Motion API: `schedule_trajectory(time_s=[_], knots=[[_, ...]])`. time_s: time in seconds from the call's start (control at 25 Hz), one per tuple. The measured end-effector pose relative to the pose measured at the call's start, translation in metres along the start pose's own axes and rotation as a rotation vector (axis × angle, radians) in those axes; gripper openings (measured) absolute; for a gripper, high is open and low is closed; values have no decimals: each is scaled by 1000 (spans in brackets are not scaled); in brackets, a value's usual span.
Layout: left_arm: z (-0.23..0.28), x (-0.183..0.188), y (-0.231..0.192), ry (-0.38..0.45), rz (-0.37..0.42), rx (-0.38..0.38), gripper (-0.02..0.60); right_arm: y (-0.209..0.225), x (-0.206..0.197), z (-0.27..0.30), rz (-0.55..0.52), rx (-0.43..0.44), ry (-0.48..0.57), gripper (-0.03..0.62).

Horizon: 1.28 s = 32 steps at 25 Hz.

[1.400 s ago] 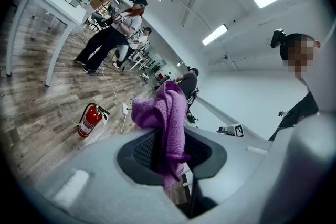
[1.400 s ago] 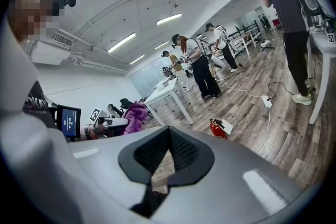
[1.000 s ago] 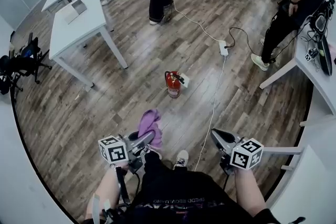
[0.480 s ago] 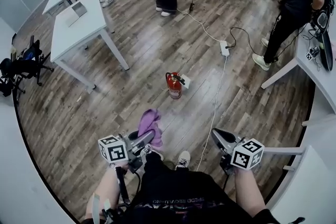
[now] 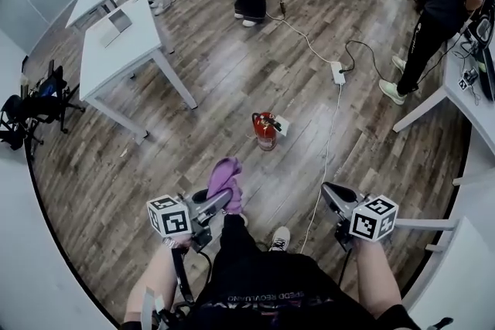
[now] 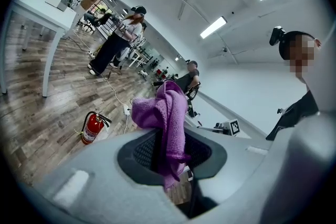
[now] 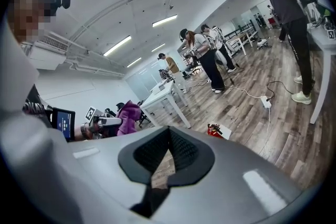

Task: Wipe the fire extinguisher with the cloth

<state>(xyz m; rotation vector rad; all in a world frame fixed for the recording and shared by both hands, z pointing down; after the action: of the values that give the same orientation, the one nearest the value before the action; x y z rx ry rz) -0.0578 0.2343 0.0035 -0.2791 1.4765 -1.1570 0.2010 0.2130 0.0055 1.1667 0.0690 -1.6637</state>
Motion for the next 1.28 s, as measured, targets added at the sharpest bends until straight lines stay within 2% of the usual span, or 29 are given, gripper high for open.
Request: schedule_trajectory(time_s=[0.36, 0.72, 0.96, 1.28], knots=[[1, 67, -89, -72, -24, -74, 81, -1, 50, 69, 41, -127, 24, 5], [1, 135, -179, -181, -22, -143, 81, -2, 98, 144, 45, -233, 36, 5], [10, 152, -233, -202, -57, -133, 81, 10, 114, 172, 24, -263, 17, 6], [48, 149, -257, -215, -66, -87, 81, 73, 138, 206, -51, -224, -62, 20]])
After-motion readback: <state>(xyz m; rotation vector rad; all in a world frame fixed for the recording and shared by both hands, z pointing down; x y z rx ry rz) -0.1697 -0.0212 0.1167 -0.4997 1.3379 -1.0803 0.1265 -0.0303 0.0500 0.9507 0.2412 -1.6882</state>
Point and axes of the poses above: the fingertips, and each gripper's own axes: z forward along the fingers, y to its right, x out of its top, the point moved 1 cm from there along -z, backward along the fingers, and after that the axes turned 7 degrees about -x, right-handed, at the moved point
